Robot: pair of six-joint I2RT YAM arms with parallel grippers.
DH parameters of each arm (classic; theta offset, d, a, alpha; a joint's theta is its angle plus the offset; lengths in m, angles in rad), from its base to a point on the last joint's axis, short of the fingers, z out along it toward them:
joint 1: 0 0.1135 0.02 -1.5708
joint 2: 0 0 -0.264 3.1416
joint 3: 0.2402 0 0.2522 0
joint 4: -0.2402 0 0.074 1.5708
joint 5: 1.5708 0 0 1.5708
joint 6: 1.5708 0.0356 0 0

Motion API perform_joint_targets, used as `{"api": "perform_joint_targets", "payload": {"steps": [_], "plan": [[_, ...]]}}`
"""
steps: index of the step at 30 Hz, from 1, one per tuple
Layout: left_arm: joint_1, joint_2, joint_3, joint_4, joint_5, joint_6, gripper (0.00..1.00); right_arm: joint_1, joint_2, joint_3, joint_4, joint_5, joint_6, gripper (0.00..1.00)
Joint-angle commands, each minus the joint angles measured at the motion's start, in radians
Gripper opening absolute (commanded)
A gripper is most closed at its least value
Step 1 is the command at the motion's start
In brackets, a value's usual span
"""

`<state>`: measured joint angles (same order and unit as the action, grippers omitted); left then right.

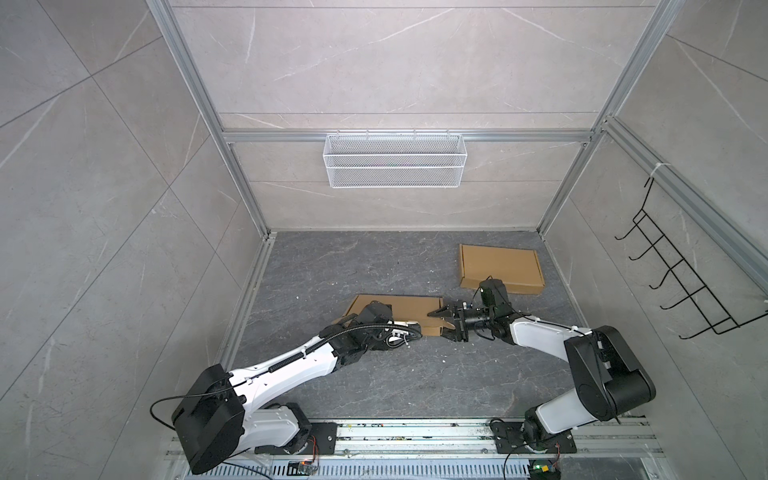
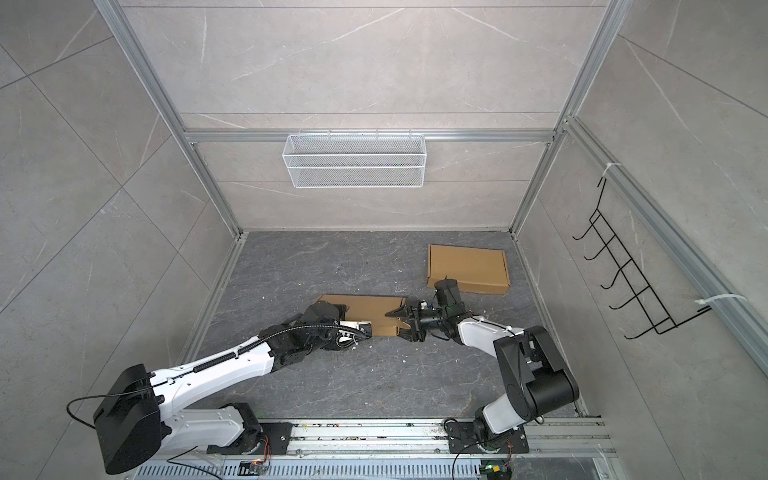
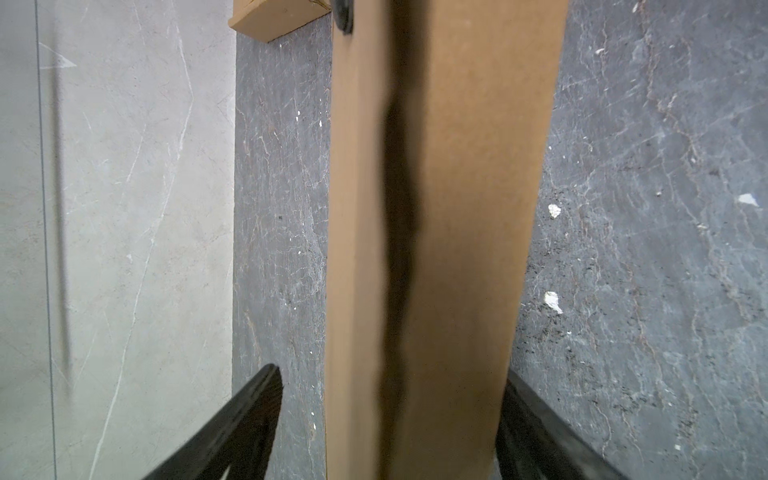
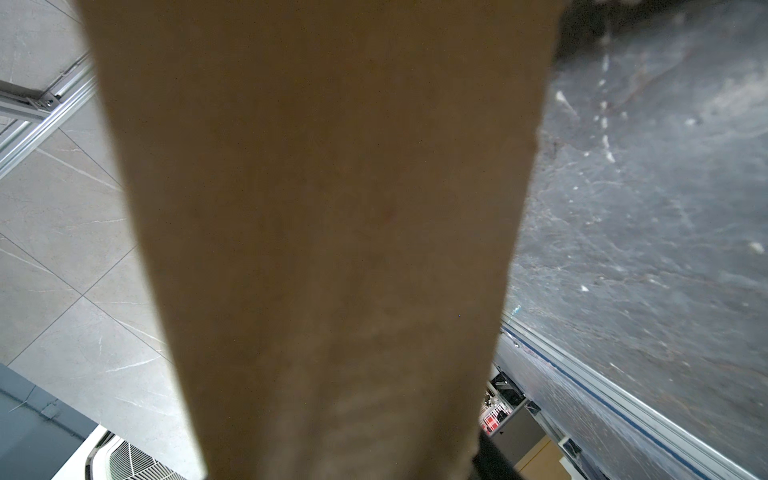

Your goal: Fold the paper box

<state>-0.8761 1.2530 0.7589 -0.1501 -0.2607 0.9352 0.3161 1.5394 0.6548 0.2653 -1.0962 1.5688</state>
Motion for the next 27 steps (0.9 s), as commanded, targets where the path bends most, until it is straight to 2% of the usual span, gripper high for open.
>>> {"api": "perform_joint_targets", "payload": {"steps": [1, 7, 13, 19, 27], "plan": [[0.003, -0.006, -0.007, 0.072, -0.003, 0.005, 0.80, 0.022, -0.002, -0.011, -0.002, -0.038, 0.035, 0.52], [0.003, 0.008, -0.024, 0.122, -0.024, 0.023, 0.79, 0.029, 0.004, -0.011, 0.024, -0.041, 0.056, 0.51], [0.005, -0.009, -0.017, 0.113, -0.033, 0.034, 0.70, 0.031, 0.006, -0.017, 0.030, -0.040, 0.060, 0.52], [0.006, -0.026, 0.002, 0.057, -0.026, 0.030, 0.58, 0.031, -0.005, -0.006, 0.015, -0.027, 0.052, 0.62], [0.013, -0.044, 0.024, 0.010, -0.021, 0.016, 0.56, 0.031, -0.018, 0.000, -0.017, -0.005, 0.039, 0.70]]}}
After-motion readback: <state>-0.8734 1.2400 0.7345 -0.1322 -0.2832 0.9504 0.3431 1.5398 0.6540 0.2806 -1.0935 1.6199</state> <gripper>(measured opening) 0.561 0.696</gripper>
